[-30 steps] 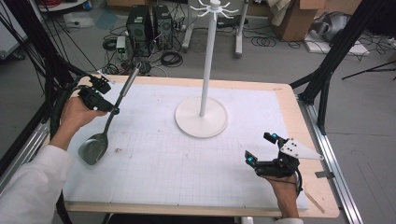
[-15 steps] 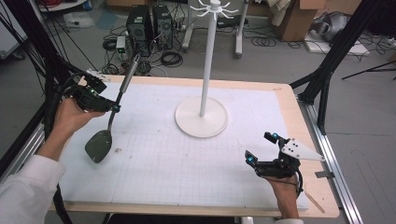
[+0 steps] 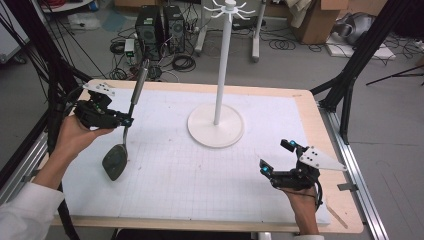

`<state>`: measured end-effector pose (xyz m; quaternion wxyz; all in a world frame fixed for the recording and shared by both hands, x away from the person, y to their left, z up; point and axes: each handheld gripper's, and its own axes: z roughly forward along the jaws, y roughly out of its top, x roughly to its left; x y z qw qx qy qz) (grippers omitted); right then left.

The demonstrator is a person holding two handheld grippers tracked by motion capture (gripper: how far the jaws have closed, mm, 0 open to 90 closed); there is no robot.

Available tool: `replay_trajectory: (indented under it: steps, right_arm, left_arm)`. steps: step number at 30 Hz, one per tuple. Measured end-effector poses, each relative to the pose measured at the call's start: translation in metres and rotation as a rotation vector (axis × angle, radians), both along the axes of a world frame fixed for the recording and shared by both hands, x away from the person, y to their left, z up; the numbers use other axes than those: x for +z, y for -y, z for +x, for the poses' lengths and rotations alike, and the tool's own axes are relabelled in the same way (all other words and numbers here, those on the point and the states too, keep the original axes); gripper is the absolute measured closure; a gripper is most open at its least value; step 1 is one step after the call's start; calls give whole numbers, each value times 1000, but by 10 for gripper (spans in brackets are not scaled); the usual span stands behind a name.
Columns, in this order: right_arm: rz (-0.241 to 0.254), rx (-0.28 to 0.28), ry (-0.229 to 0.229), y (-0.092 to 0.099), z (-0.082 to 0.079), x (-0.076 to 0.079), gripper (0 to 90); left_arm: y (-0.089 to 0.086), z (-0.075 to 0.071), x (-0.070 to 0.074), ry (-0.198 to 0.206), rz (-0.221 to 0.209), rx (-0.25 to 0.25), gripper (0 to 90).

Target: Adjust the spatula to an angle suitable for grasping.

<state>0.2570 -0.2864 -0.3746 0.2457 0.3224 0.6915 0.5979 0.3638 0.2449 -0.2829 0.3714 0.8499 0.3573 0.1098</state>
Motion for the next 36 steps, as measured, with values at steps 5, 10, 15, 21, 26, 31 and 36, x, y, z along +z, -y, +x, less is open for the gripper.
replay_trajectory:
  steps: [5,10,15,21,26,31,36]
  right_arm:
    - [-1,7,-2,-7,0,5,5]
    - [-11,6,-1,-14,1,10,5]
    - [-17,20,3,-22,2,20,5]
    - [-22,37,19,-30,1,37,5]
    - [-22,46,23,-38,2,47,5]
    - [-12,57,32,-47,4,57,5]
    - [-14,76,37,-60,7,69,5]
  left_arm:
    - [4,-7,3,26,-31,-21,746]
    - [10,-18,8,61,-80,-65,746]
    - [18,-28,7,94,-111,-78,746]
    - [27,-39,4,129,-139,-85,746]
    - [40,-49,4,174,-154,-91,746]
    - [51,-55,5,209,-174,-91,746]
    - [61,-58,4,248,-188,-86,746]
